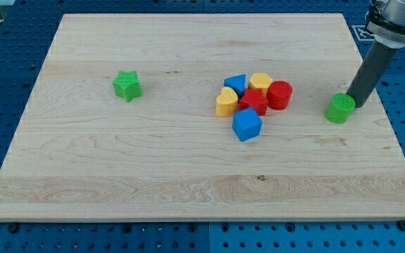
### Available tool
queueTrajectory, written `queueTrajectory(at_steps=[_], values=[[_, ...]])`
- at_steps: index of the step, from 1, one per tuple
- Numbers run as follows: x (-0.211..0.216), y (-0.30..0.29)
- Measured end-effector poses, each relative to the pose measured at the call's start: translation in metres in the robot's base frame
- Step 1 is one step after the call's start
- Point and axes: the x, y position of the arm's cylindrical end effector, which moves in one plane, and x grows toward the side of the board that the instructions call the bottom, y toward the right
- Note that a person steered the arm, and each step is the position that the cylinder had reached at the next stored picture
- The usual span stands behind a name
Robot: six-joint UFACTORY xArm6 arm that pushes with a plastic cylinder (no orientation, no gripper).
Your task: Push the green circle close to the red circle
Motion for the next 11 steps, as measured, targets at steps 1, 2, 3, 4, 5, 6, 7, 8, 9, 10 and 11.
queueTrajectory(at_steps=[1, 2, 3, 4, 5, 6, 7, 8, 9, 10, 11], values=[[0.000, 0.033], [0.014, 0.003], [0.016, -0.026], [0.027, -0.021], [0.036, -0.020], [0.031, -0.020], [0.018, -0.021], [0.018, -0.036], [0.018, -0.060], [0.018, -0.063], [0.019, -0.061]])
